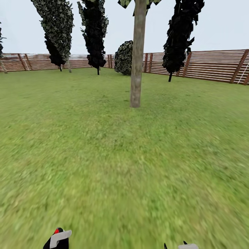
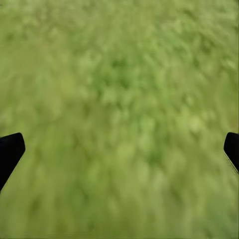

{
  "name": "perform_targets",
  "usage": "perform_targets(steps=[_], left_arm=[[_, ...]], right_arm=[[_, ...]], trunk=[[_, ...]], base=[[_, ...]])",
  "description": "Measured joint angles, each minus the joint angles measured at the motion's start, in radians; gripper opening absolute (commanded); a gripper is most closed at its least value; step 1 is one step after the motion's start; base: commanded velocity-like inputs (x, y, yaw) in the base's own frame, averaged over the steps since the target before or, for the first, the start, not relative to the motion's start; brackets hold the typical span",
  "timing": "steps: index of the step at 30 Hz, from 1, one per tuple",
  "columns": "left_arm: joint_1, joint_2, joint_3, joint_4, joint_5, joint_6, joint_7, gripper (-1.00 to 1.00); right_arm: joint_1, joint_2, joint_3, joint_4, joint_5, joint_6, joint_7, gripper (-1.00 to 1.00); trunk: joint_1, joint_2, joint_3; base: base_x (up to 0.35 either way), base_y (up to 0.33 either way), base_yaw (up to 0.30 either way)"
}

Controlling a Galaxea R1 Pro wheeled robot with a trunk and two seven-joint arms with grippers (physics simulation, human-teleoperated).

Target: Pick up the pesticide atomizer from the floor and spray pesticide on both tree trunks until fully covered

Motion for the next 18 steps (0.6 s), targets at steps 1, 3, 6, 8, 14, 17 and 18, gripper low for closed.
perform_targets(steps=[1,3,6,8,14,17,18], left_arm=[[0.000,0.000,0.000,0.000,0.000,0.000,0.000,-1.00],[0.000,0.000,0.000,0.000,0.000,0.000,0.000,-1.00],[0.000,0.000,0.000,0.000,0.000,0.000,0.000,-1.00],[0.000,0.000,0.000,0.000,0.000,0.000,0.000,-1.00],[0.000,0.000,0.000,0.000,0.000,0.000,0.000,-1.00],[0.001,0.000,0.000,0.000,0.000,0.000,0.000,-1.00],[0.000,0.000,0.000,0.000,0.000,0.000,0.000,-1.00]], right_arm=[[0.000,0.000,0.000,0.000,0.000,0.000,0.000,1.00],[0.000,0.000,0.000,0.000,0.000,0.000,0.000,1.00],[0.000,0.000,0.000,0.000,0.000,0.000,0.000,1.00],[0.000,0.000,0.000,0.000,0.000,0.000,0.000,1.00],[0.000,0.000,0.000,0.000,0.000,0.000,0.000,1.00],[0.000,0.000,0.000,0.000,0.000,0.000,0.000,1.00],[0.000,0.000,0.000,0.000,0.000,-0.001,0.000,1.00]], trunk=[[0.000,0.000,0.000],[0.000,0.000,0.000],[0.000,0.000,0.000],[0.000,0.000,0.000],[0.000,0.000,0.000],[0.000,0.000,0.000],[0.000,0.000,0.000]], base=[[0.340,0.000,0.000],[0.340,0.000,0.000],[0.340,0.000,0.000],[0.340,0.000,0.000],[0.340,0.000,0.000],[0.340,0.000,0.000],[0.340,0.000,0.000]])
